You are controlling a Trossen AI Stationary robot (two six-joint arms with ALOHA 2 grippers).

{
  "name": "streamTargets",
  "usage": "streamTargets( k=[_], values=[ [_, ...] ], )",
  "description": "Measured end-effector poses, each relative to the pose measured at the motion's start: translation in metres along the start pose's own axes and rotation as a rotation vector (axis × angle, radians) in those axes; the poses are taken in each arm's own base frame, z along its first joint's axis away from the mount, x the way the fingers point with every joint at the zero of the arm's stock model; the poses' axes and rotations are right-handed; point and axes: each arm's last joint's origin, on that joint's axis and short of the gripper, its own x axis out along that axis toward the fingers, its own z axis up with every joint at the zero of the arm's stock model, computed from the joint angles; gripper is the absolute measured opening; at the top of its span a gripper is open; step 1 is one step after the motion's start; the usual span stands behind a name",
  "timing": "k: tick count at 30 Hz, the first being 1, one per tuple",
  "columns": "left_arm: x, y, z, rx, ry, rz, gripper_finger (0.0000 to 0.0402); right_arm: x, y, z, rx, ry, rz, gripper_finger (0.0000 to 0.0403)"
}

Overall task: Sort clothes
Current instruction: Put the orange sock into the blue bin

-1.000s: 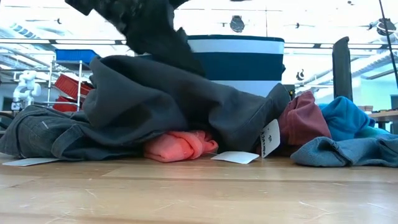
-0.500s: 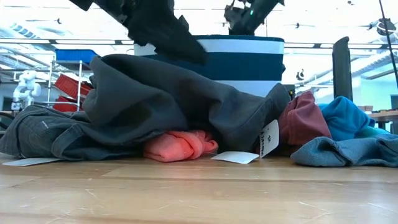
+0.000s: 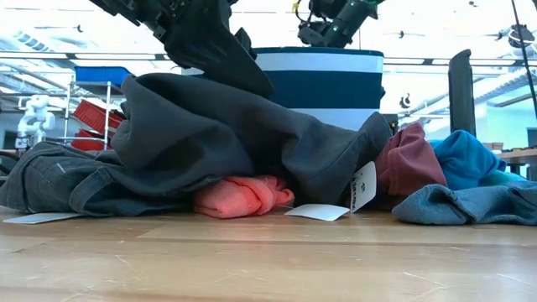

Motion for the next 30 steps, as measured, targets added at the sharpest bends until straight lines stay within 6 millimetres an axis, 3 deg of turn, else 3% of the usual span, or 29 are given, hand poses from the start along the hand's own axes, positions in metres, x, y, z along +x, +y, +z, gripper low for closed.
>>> streamTargets(
  k=[5,14,19,27,30],
  values=[
    [0.000,0.000,0.000,0.000,-0.005,0.000,0.0097,-0.023,0.001,0.019,-0.011,-0.081,-0.005,0.0187],
    [0.000,0.000,0.003,-0.003,-0.031,0.000,0.0097,-0.092,0.016,0.046,0.014,-0.156,0.027,0.0205],
    [0.000,0.000,0.003,-0.015,-0.035,0.000,0.0097,-0.109,0.050,0.038,-0.024,-0.055,0.110,0.0206],
    [-0.001,-0.013,0.010,0.042,-0.107,-0.019,0.0097,-0.112,0.129,-0.007,-0.106,0.317,0.230,0.0206],
    [-0.001,-0.017,0.010,0.065,-0.105,-0.030,0.0097,-0.117,0.162,-0.022,-0.141,0.371,0.248,0.0206]
  ],
)
